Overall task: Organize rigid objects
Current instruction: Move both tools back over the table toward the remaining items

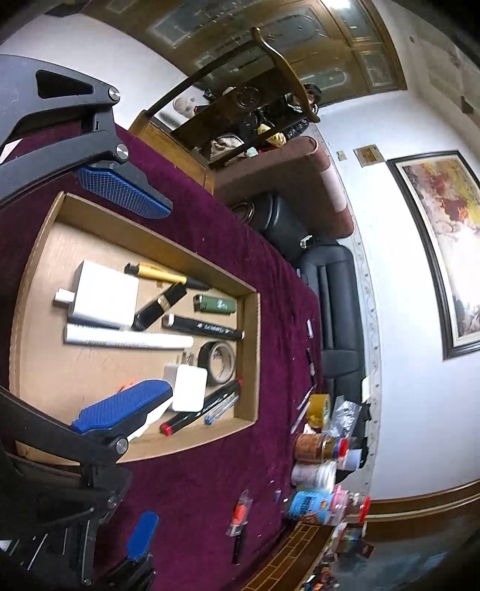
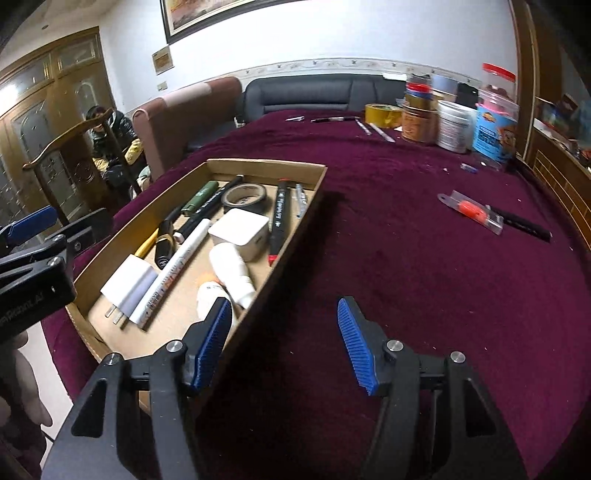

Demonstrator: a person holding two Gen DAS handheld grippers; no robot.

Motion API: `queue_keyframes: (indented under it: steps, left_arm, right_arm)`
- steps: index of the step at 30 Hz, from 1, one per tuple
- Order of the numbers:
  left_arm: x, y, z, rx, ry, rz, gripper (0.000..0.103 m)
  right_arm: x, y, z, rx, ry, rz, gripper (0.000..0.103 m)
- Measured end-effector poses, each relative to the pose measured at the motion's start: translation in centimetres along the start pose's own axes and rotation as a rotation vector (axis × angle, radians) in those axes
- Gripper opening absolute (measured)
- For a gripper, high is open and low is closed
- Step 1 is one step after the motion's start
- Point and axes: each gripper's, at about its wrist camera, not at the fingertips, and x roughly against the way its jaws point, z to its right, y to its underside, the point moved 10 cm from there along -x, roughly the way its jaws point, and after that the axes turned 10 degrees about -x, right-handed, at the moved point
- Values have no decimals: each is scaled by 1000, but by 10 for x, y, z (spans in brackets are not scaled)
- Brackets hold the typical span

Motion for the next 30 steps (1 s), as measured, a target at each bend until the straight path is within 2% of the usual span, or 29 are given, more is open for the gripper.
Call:
queue_keyframes:
  steps: [6, 30]
  left_arm:
    - [0, 3, 18, -43, 12, -34, 86]
    - [-14, 16, 32, -48, 68, -104, 86]
  right_arm:
    - [0, 9, 6, 1, 3, -9, 63]
    - [-4, 13, 16, -31, -5, -44, 63]
